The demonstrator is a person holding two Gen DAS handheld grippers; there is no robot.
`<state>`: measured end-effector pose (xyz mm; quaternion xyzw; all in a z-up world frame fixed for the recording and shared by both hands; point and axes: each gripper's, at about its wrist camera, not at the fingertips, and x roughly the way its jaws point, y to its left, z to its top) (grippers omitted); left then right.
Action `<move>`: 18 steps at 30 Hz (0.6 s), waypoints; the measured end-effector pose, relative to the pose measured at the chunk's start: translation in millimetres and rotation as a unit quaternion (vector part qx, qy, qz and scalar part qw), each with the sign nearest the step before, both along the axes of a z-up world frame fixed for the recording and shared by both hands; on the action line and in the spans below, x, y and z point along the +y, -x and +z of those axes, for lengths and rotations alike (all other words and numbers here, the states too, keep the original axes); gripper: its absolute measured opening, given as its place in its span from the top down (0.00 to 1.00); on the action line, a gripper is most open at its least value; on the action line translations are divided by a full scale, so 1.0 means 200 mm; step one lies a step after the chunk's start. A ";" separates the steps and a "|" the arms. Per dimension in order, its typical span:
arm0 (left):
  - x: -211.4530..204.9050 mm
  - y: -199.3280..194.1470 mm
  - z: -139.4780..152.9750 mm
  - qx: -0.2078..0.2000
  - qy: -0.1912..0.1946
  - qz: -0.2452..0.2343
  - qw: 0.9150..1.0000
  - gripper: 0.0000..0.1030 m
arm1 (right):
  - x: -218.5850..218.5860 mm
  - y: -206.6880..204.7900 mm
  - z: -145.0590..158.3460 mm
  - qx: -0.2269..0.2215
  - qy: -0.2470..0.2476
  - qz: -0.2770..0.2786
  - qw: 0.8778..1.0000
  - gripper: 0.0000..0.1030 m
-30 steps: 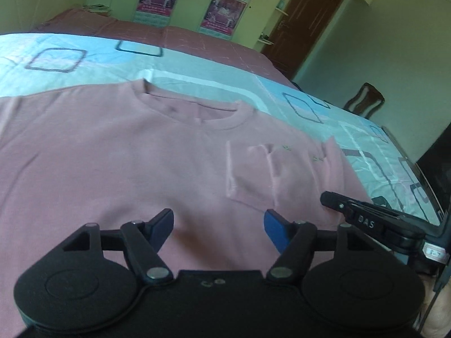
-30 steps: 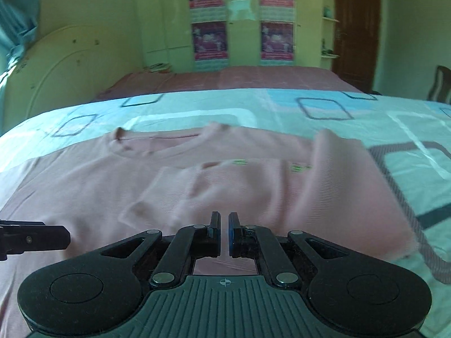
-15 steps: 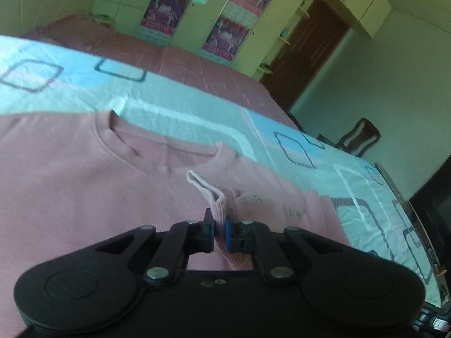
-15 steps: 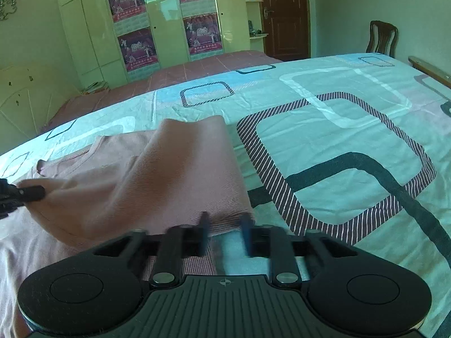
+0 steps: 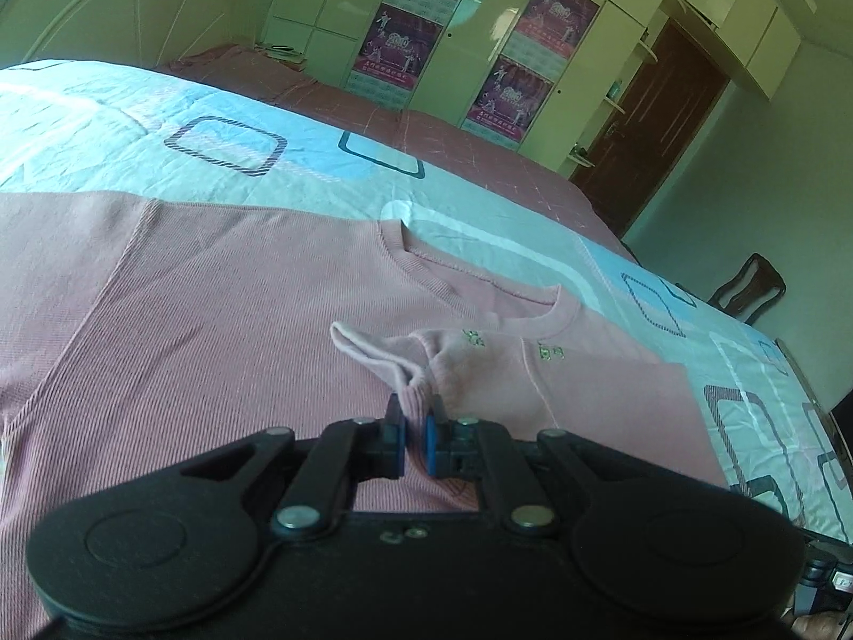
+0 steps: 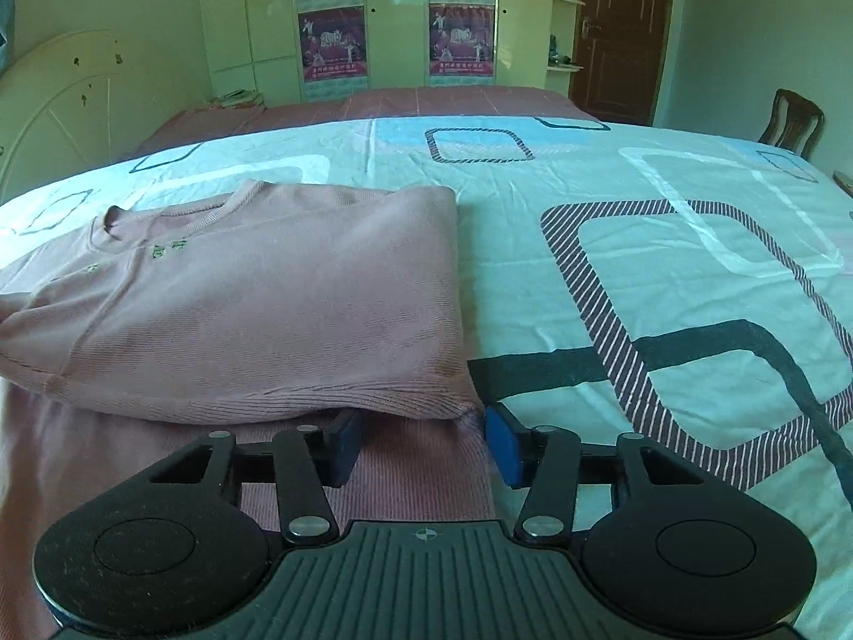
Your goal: Fold small clothes
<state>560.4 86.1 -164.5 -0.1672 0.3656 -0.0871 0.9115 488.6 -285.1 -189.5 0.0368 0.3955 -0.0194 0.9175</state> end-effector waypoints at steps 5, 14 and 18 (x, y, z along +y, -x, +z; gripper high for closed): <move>0.00 0.01 -0.08 0.023 -0.006 0.007 1.000 0.95 | -0.05 0.00 0.00 0.010 -0.005 0.004 1.000 0.52; 0.07 -0.06 -0.07 0.005 -0.028 -0.004 1.000 0.44 | -0.20 -0.07 0.21 -0.072 -0.080 0.018 0.994 0.52; 0.05 -0.23 -0.13 0.020 -0.029 -0.012 0.999 0.58 | -0.26 -0.37 0.17 -0.068 -0.128 -0.009 0.989 0.52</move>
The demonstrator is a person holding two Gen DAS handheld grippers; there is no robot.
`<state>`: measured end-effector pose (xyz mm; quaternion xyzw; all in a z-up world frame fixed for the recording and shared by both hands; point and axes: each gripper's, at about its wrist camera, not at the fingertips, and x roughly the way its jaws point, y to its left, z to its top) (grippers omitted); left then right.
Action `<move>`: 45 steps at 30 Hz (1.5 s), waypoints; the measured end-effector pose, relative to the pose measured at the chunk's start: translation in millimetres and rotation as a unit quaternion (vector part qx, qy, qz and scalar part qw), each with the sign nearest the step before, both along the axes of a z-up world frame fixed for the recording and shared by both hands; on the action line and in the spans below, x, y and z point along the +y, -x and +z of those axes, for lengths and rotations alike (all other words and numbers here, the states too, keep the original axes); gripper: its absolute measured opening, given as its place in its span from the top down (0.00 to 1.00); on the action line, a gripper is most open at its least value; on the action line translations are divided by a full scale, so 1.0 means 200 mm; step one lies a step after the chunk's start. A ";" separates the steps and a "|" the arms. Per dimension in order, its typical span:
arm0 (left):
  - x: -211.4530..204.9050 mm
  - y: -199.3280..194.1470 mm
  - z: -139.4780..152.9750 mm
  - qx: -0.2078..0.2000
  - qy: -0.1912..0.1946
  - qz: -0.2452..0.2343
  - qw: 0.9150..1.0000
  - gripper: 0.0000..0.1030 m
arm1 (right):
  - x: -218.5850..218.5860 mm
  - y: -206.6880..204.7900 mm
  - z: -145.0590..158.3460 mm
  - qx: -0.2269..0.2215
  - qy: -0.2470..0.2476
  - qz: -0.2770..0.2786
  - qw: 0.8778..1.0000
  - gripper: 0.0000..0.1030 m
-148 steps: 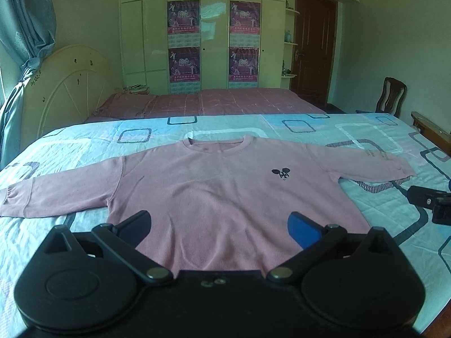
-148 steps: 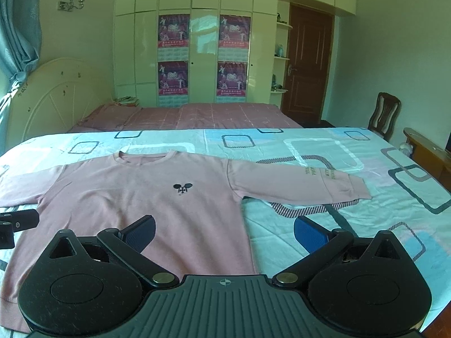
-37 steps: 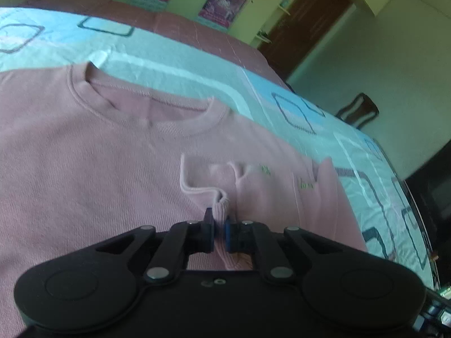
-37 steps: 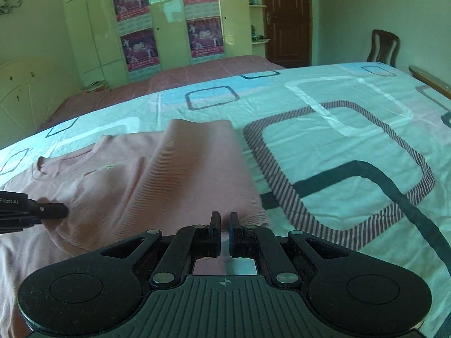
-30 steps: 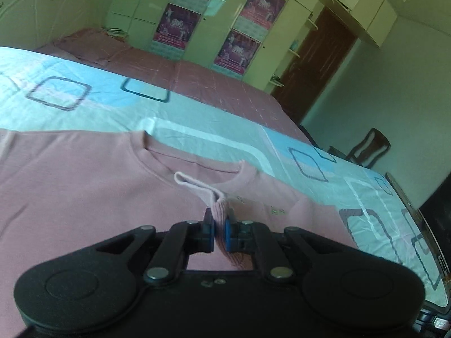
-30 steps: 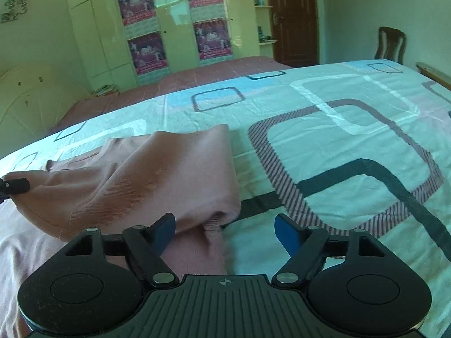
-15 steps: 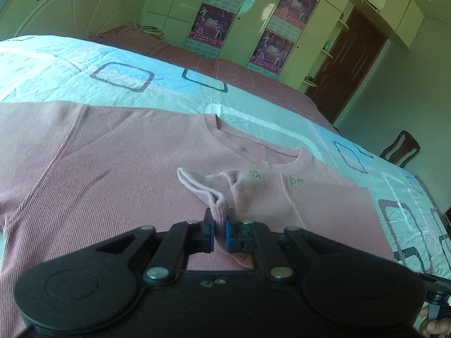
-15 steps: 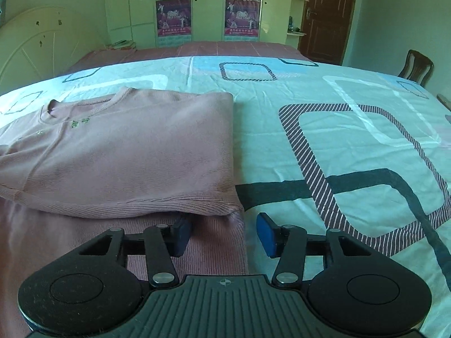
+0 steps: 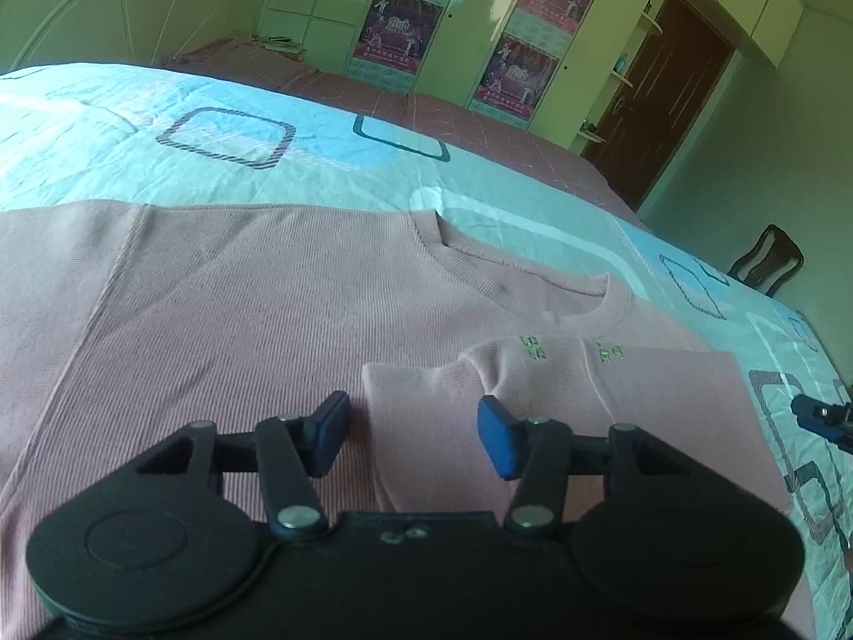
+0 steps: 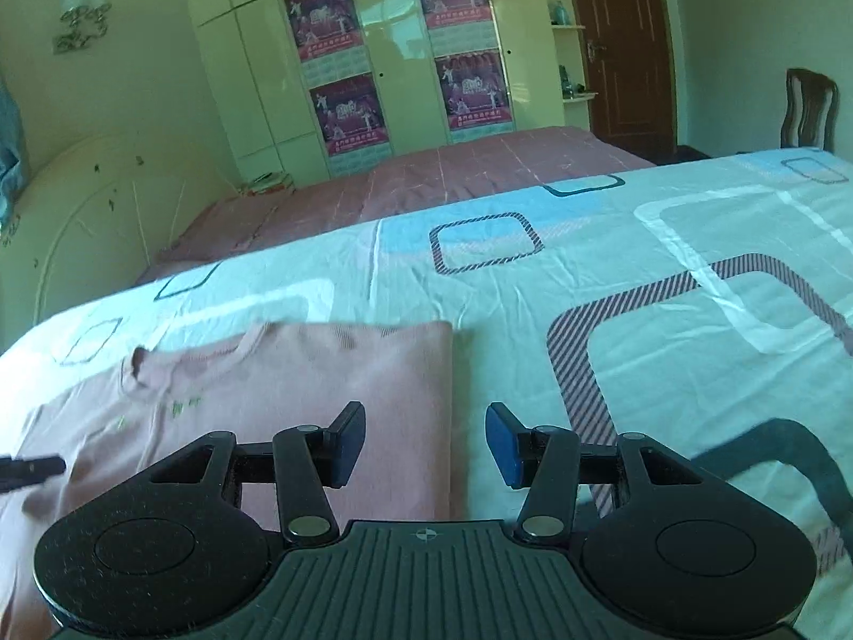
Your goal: Fold small clothes
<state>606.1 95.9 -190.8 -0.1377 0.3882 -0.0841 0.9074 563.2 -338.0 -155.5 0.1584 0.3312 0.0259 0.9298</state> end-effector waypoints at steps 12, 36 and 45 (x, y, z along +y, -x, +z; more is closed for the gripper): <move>0.04 0.06 -0.07 -0.030 0.013 0.036 0.999 0.89 | -0.04 -0.36 -0.19 0.066 0.022 0.024 0.997 0.97; -0.14 -0.06 0.05 -0.051 -0.057 0.006 0.997 0.58 | -0.03 -0.43 -0.14 0.037 0.024 0.051 0.998 0.96; -0.24 0.04 0.11 -0.049 -0.098 -0.019 0.994 0.50 | 0.04 -0.29 -0.10 0.062 0.051 0.100 0.992 0.96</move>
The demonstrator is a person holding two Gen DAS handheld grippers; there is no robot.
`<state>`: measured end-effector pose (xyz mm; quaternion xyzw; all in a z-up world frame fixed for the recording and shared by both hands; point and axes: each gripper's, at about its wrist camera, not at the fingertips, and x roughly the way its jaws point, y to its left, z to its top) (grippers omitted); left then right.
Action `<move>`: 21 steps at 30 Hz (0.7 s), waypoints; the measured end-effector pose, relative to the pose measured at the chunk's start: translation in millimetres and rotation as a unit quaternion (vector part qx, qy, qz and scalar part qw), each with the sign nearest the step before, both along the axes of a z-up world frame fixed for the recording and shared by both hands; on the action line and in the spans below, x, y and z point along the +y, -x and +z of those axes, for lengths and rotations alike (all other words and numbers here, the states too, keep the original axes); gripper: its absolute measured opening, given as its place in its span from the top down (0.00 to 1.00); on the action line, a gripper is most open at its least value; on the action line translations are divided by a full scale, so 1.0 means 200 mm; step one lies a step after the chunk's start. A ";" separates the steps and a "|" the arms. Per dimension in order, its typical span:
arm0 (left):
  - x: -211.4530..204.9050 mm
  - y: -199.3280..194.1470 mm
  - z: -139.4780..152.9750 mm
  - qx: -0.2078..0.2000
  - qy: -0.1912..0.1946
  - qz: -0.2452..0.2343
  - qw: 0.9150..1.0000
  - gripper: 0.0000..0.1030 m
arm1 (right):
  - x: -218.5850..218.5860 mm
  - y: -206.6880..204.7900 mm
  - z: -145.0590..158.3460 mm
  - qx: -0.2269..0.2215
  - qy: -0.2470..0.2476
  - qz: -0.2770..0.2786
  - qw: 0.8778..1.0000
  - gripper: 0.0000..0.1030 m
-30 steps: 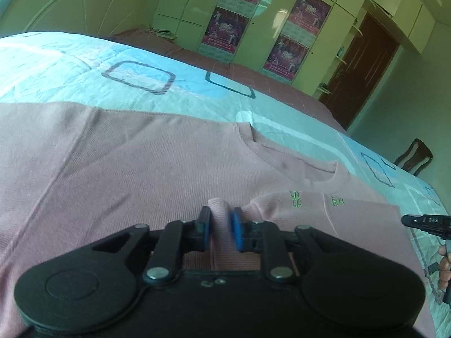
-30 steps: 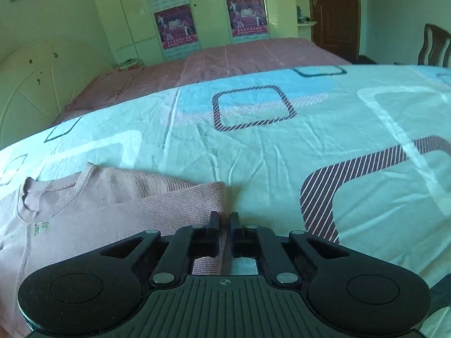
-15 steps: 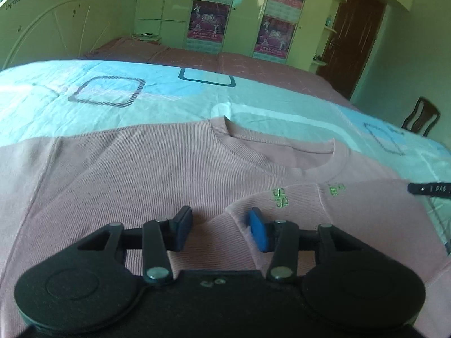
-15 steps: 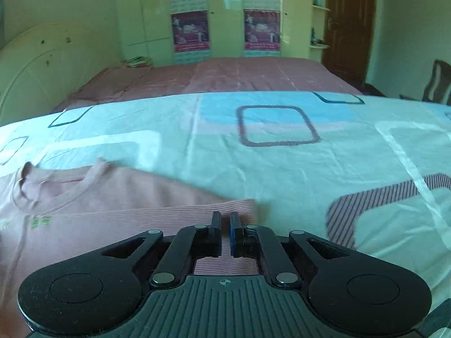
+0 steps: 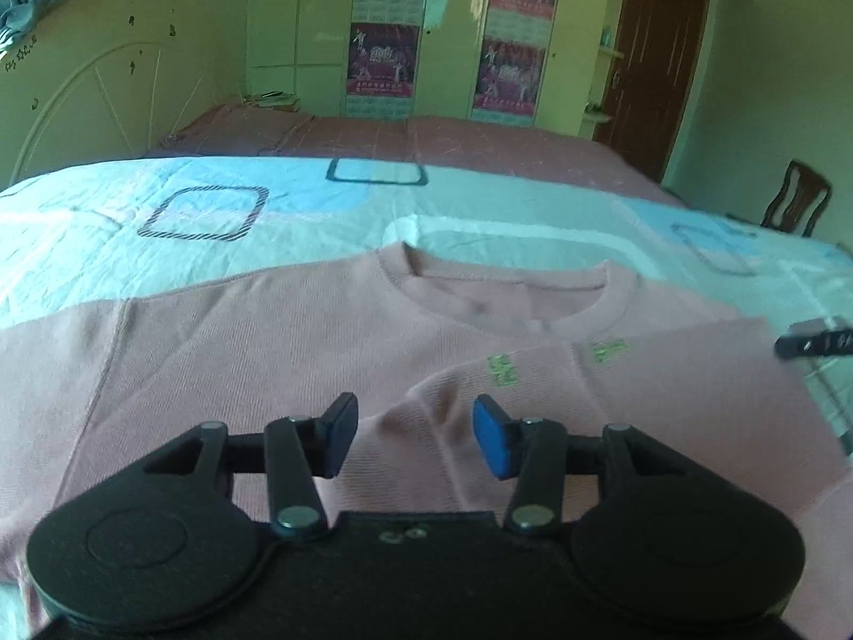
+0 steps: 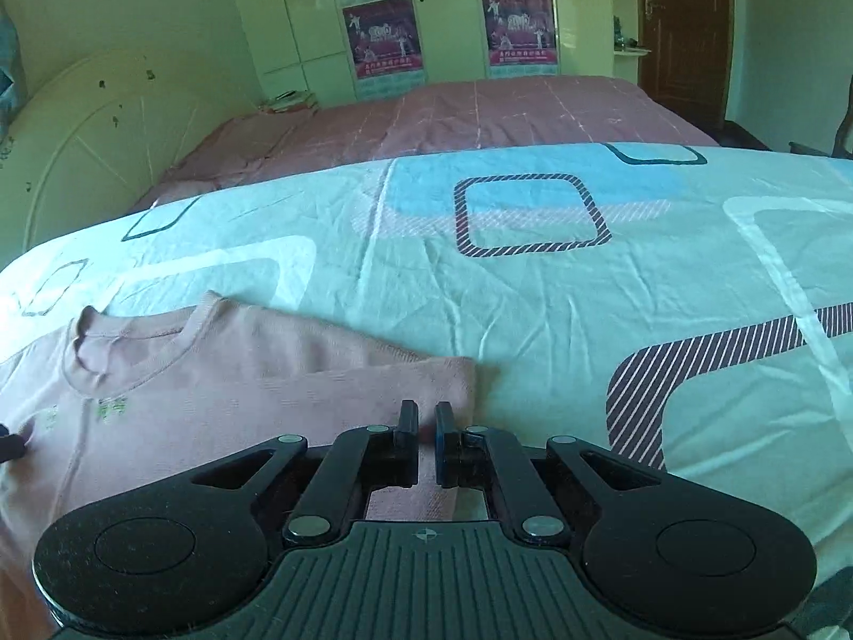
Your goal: Fold small clothes
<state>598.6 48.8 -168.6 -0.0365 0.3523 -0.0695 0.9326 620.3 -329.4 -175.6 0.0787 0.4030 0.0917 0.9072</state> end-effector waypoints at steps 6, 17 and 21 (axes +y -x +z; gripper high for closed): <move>-0.13 0.24 -0.06 0.047 0.007 -0.017 0.999 0.45 | 0.08 0.39 -0.02 0.024 0.034 -0.003 0.999 0.96; -0.19 0.24 -0.08 0.043 -0.047 -0.031 0.997 0.43 | 0.16 0.55 0.02 0.008 0.034 -0.025 0.999 0.96; -0.19 0.25 -0.09 0.042 -0.049 -0.038 0.997 0.43 | 0.16 0.53 -0.01 0.021 0.034 -0.031 0.999 0.96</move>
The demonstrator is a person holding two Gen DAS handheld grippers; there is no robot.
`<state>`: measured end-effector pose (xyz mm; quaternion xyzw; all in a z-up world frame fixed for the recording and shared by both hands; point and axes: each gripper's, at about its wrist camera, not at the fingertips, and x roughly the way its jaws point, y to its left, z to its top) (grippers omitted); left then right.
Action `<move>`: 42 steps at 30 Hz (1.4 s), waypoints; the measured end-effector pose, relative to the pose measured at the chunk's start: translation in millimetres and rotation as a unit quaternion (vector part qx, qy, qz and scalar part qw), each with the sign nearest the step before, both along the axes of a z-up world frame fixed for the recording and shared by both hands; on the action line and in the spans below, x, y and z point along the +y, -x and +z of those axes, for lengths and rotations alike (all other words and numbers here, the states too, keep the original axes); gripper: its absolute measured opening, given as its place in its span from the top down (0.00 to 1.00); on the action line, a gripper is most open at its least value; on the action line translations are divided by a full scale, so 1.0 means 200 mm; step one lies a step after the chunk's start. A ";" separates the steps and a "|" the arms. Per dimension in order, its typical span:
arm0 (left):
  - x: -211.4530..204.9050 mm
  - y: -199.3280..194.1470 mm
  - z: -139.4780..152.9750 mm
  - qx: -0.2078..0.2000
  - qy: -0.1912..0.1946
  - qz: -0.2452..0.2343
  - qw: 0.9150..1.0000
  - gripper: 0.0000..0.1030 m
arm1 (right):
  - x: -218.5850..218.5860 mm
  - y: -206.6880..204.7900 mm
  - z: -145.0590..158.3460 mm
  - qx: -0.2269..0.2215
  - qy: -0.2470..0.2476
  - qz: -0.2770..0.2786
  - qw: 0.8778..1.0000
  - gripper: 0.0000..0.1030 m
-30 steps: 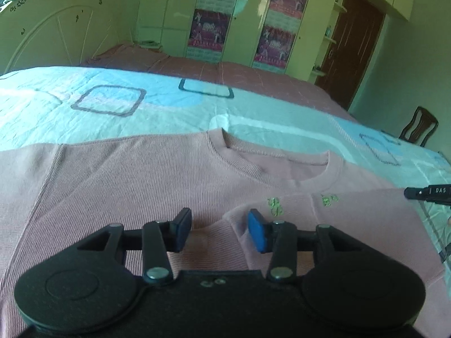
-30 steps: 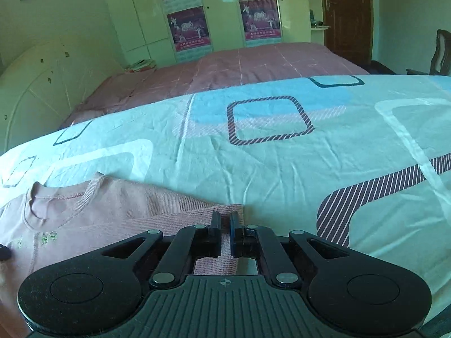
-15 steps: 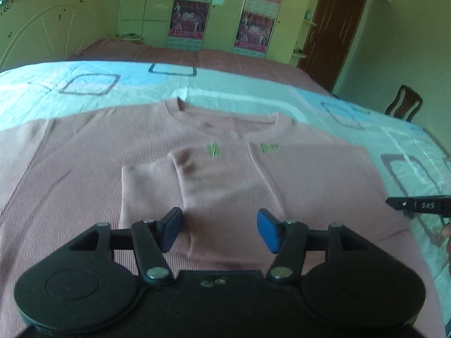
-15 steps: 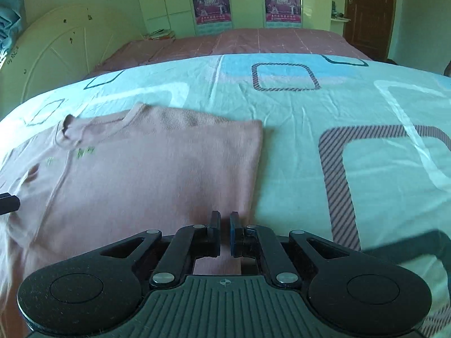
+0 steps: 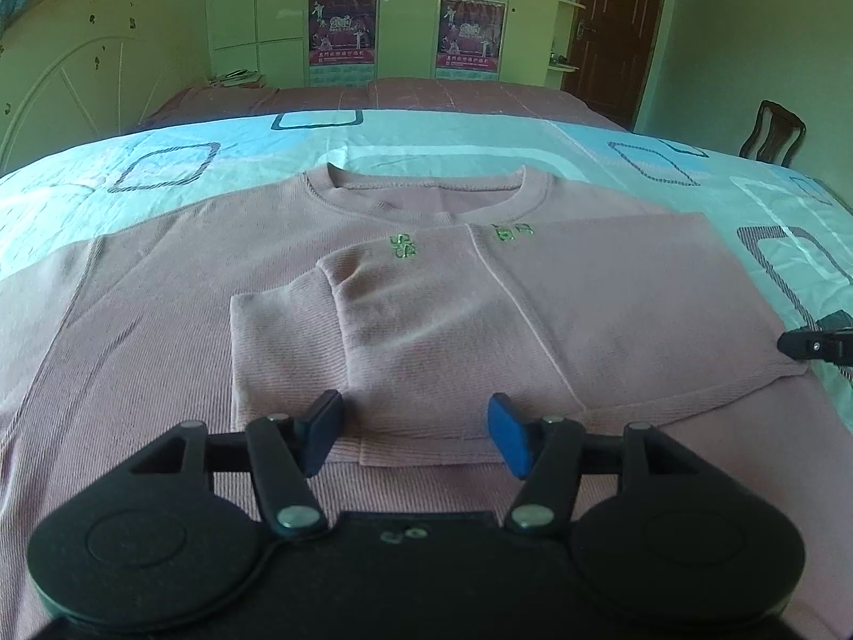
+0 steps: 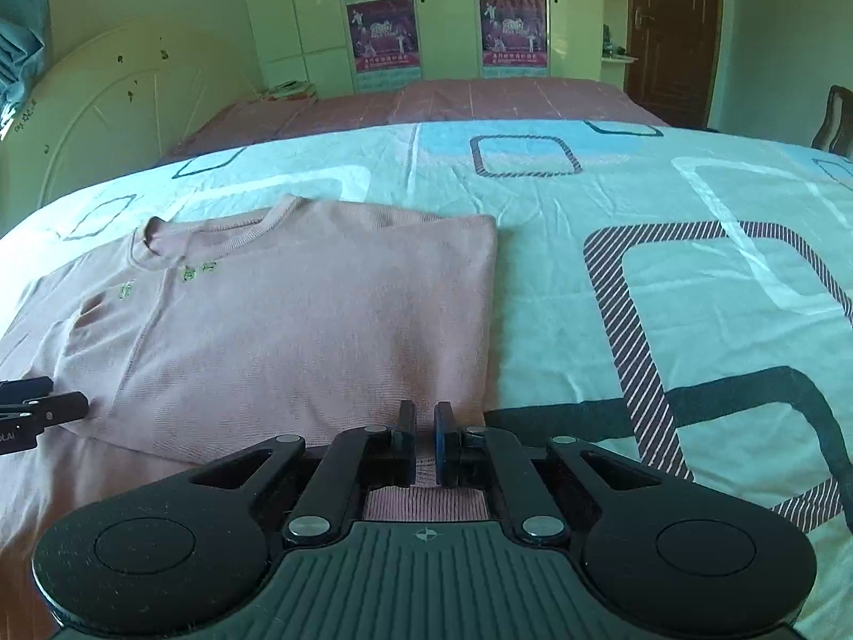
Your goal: Fold small clothes
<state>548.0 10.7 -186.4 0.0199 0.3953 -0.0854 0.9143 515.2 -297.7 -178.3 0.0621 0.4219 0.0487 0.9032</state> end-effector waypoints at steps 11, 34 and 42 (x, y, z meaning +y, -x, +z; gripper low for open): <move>0.06 0.00 0.02 0.003 0.028 -0.005 1.000 0.35 | 0.00 0.02 0.02 -0.011 -0.012 -0.030 0.999 0.91; 2.26 0.55 0.02 -0.104 0.315 0.473 0.816 0.27 | 0.28 0.02 0.09 -0.026 -0.082 -0.118 0.989 0.19; 2.48 0.40 -0.08 -0.129 0.348 0.478 0.796 0.71 | 0.31 -0.01 0.10 -0.022 -0.081 -0.143 0.986 0.19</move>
